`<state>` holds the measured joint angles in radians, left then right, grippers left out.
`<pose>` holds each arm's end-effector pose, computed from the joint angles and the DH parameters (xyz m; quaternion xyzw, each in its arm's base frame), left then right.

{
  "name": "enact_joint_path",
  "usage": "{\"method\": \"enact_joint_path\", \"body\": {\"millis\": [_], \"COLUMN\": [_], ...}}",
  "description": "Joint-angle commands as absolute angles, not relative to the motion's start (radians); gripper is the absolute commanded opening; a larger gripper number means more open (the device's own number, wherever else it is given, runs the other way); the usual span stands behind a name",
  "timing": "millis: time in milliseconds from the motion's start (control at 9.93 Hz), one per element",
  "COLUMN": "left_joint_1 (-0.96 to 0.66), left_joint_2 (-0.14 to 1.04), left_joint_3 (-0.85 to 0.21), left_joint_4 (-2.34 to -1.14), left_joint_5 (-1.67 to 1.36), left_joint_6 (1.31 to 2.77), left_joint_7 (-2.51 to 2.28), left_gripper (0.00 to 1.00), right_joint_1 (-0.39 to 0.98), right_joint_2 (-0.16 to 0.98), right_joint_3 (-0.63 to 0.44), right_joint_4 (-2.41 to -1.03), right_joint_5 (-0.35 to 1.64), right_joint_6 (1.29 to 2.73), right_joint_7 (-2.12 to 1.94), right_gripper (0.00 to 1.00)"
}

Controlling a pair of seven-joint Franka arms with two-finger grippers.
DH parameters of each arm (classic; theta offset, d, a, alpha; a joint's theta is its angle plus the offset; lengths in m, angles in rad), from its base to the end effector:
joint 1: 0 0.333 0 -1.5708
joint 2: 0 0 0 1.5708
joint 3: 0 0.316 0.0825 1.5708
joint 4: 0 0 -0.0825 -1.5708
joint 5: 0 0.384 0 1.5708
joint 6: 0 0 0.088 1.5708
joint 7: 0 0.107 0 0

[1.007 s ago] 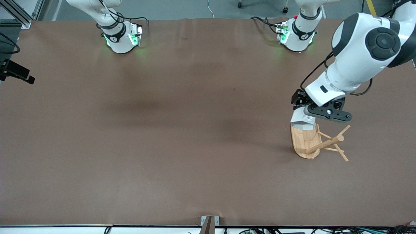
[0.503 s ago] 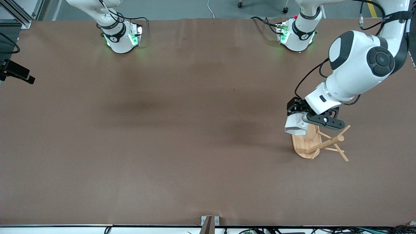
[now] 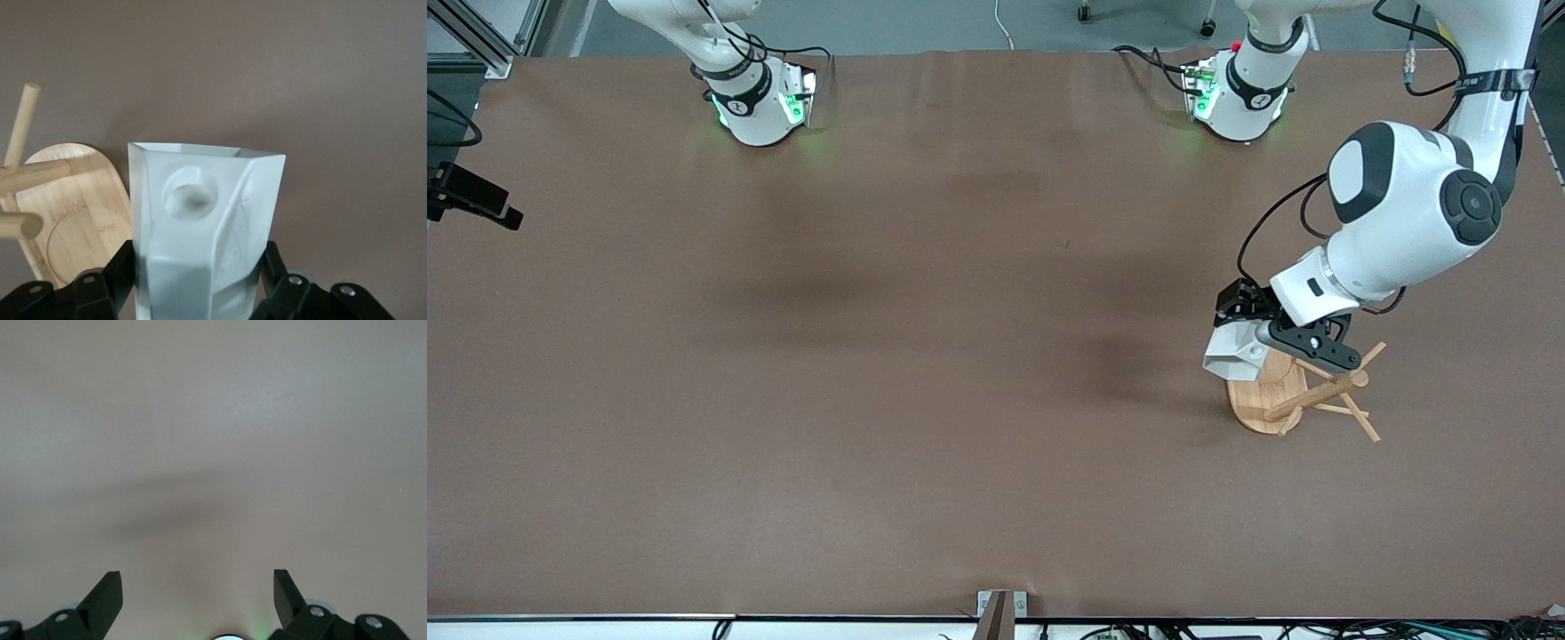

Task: Hang cup on rack
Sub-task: 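Lower the cup's handle hole onto a rack peg with the left gripper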

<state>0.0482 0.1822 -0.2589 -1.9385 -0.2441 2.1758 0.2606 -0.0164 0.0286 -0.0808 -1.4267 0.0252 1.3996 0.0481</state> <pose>0.5888 -0.1295 0.4014 0.9781 -0.1640 0.0321 0.1244 0.5431 -0.0491 0.6611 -0.9970 0.0708 0.0275 0.0120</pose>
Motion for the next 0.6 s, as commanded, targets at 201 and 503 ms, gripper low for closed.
{"method": "enact_joint_path", "body": {"millis": [201, 503], "left_joint_1": [0.031, 0.031], "left_joint_2": [0.227, 0.236], "left_joint_3": [-0.183, -0.179], "left_joint_4": [-1.945, -1.921], "left_joint_5": [-0.264, -0.265], "left_joint_6": [2.210, 2.210], "left_joint_7": [0.376, 0.374], "left_gripper": [0.02, 0.02], "right_joint_1": [-0.014, -0.015], "right_joint_2": [0.011, 0.011], "right_joint_3": [-0.077, -0.078], "right_joint_4": [-1.443, -1.443], "right_joint_5": [0.011, 0.011], "right_joint_6": [1.404, 1.404], "right_joint_7": [0.052, 0.051], "right_gripper": [1.00, 1.00]}}
